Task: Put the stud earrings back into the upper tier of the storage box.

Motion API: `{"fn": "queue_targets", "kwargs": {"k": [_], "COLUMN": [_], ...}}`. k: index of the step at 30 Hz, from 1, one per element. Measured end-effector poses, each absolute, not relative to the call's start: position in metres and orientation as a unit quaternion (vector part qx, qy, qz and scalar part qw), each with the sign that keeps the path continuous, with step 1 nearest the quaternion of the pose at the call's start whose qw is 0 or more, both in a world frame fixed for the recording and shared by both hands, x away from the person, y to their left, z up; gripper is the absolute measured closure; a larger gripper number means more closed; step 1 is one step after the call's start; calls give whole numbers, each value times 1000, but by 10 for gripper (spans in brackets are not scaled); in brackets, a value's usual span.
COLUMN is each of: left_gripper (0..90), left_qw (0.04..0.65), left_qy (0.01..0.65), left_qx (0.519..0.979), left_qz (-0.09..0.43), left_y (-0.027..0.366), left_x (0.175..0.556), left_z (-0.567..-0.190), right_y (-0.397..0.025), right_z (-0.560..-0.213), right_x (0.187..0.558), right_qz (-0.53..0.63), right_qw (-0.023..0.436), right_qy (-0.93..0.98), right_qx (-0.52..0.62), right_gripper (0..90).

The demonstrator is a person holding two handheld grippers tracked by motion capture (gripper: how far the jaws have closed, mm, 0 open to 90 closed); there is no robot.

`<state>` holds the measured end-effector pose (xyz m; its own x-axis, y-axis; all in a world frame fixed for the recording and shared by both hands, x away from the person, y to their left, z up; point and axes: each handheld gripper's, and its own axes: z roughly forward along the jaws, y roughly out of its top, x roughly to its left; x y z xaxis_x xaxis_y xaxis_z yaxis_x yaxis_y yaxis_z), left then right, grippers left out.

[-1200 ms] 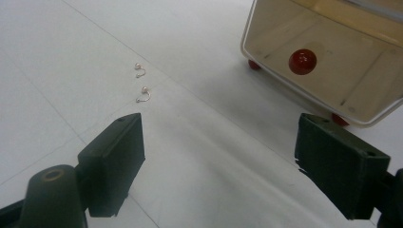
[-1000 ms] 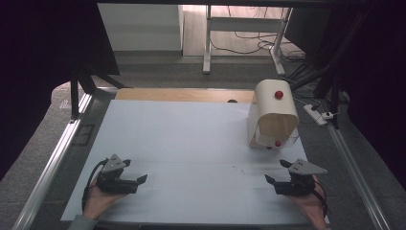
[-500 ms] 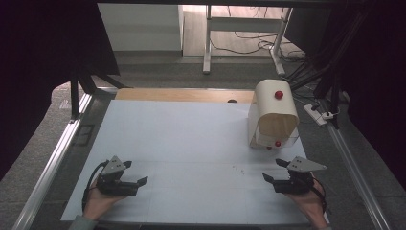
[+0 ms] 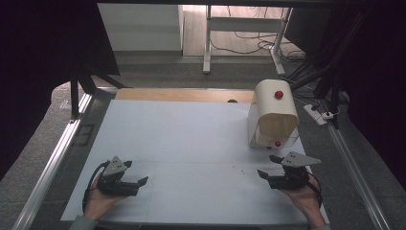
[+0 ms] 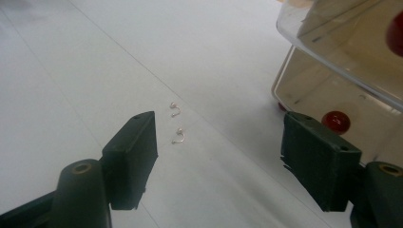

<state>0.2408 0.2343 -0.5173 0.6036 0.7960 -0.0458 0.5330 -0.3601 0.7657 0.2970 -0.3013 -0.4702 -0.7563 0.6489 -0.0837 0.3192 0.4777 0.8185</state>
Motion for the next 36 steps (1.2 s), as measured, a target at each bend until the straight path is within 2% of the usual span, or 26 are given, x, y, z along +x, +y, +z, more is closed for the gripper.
{"fn": "queue_targets", "kwargs": {"k": [13,27,36], "left_gripper": [135,138,139], "left_qw": [382,380,380], "left_qy": [407,405,404], "left_qx": [812,814,814], "left_qz": [172,172,171], "left_y": [231,229,230], "left_x": [241,241,242], "left_z": [-517,-518,-518], "right_y": [-265,-222,-211], "right_z": [-466,-482,-492], "right_x": [314,327,339], "right_qz": [401,367,342], "right_qw": [175,159,155], "right_qy": [856,880,887], "right_qx": [275,256,267], "right_gripper": [308,353,391]}}
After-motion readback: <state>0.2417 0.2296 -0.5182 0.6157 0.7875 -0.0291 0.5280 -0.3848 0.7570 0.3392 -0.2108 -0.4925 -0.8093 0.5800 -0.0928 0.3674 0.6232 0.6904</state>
